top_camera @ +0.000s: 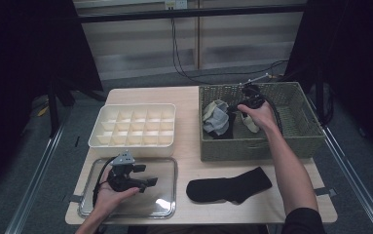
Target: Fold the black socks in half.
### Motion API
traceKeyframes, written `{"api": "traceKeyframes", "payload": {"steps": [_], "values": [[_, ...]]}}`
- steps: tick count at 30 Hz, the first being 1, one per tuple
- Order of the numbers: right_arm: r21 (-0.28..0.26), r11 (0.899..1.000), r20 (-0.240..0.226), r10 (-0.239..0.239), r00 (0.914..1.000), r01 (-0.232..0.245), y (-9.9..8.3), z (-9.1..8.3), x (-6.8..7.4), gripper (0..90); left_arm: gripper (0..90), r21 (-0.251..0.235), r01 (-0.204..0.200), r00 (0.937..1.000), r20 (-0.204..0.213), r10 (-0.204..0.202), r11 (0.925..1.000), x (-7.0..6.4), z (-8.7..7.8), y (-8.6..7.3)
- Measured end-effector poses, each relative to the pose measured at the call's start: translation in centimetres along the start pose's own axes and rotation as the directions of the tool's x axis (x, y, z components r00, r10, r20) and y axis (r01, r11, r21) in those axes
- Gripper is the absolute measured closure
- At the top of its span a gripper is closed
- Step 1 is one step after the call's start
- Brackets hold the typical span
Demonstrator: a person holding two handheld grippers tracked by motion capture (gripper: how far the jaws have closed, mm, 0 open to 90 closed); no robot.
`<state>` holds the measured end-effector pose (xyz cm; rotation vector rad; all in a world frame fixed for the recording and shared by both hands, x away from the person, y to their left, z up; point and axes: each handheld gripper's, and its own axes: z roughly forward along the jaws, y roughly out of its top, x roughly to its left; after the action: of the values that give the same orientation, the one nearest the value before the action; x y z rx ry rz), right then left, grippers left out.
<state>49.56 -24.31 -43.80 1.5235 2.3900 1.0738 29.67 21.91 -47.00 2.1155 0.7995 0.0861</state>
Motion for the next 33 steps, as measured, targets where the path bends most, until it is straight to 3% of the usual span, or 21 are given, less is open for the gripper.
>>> {"api": "traceKeyframes", "payload": {"steps": [2,5,9,11,14,17,25,33], "values": [[0.033,0.999,0.014,-0.002,0.9999,0.002,0.0,0.3,0.1,55.6,24.7,-0.001,0.000,1.0000,-0.002,0.000,1.0000,0.0,-0.1,0.0],[0.035,0.999,0.003,0.019,0.9998,-0.019,-0.1,0.4,-0.1,47.8,24.6,0.002,0.000,1.0000,0.000,0.000,1.0000,0.0,-0.1,-0.1],[0.101,0.995,0.012,0.008,0.9999,-0.009,-0.2,1.2,0.0,44.1,24.6,0.001,-0.004,1.0000,0.001,0.004,1.0000,0.0,-0.2,-0.1],[0.117,0.993,0.003,0.009,1.0000,-0.010,-0.2,1.3,0.2,48.0,24.6,-0.003,-0.005,1.0000,0.000,0.005,1.0000,-0.1,-0.3,-0.1],[0.129,0.992,-0.010,0.000,1.0000,0.002,-0.3,1.4,0.4,65.1,24.5,-0.002,-0.006,1.0000,-0.001,0.006,1.0000,-0.1,-0.3,-0.1],[0.085,0.996,-0.026,-0.024,0.9994,0.027,-0.1,1.0,0.7,86.6,24.5,0.000,-0.007,1.0000,-0.003,0.007,1.0000,-0.1,-0.2,-0.1],[0.050,0.998,-0.030,-0.029,0.9991,0.030,-0.2,0.4,0.9,89.2,24.5,-0.001,-0.007,1.0000,-0.006,0.007,1.0000,-0.1,-0.2,-0.1],[-0.025,1.000,-0.044,-0.015,0.9989,0.014,-0.4,-1.1,0.5,89.4,24.5,0.001,-0.006,0.9999,-0.012,0.006,1.0000,-0.1,-0.2,-0.1]]}}
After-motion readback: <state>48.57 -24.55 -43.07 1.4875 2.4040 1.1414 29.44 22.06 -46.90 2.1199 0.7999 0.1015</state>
